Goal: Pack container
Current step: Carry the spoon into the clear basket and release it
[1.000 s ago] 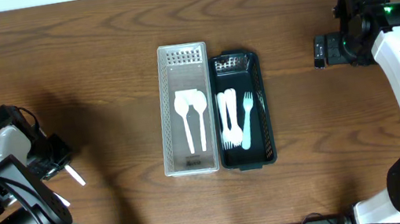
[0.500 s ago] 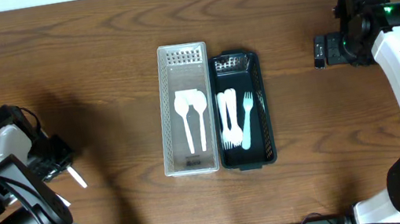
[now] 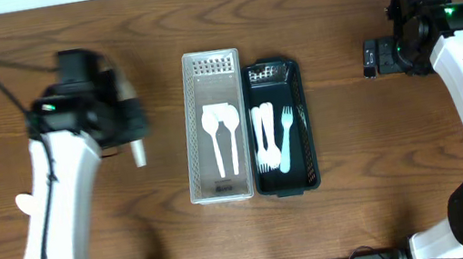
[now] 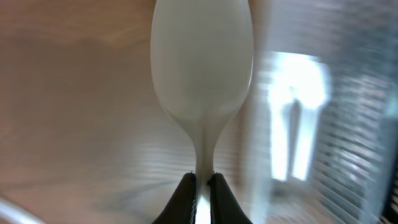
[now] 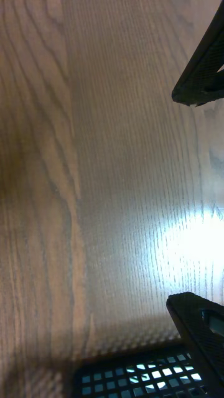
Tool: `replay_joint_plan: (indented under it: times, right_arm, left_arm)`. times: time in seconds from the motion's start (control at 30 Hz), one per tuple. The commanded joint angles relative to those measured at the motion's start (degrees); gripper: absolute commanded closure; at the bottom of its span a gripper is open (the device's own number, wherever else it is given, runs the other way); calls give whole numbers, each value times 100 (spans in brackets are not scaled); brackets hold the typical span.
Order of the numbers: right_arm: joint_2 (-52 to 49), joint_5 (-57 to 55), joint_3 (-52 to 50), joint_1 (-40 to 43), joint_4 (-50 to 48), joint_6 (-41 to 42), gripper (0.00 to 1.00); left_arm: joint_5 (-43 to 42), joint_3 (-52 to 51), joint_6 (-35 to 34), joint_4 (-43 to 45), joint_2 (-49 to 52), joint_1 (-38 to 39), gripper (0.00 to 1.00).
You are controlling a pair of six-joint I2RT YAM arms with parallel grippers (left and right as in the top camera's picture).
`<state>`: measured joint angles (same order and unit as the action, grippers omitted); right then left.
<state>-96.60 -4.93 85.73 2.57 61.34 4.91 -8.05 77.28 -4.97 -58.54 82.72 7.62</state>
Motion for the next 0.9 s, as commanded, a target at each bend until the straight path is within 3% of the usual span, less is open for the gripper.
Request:
replay_joint_plan:
  times: [0.0, 0.3, 0.63, 0.7, 0.77, 0.87]
  right_arm:
    - [4, -15, 7, 4, -35, -94, 1]
    - [4, 87, 7, 4, -31, -92, 1]
    - [4, 87, 7, 4, -22, -94, 2]
    - [4, 85, 7, 4, -24, -94, 1]
    - [4, 85, 7, 4, -26, -94, 1]
    - [4, 87, 7, 4, -22, -94, 1]
  left_arm:
    - [11, 20, -321, -52, 15, 752, 94]
    - [9, -50, -350, 391, 1270, 1971, 94]
    - [13, -50, -341, 730, 2446, 2024, 92]
    - [17, -44, -332, 748, 2393, 1976, 87]
    - [96, -13, -297, 723, 2317, 1902, 58]
    - [387, 201, -295, 411, 2114, 1749, 53]
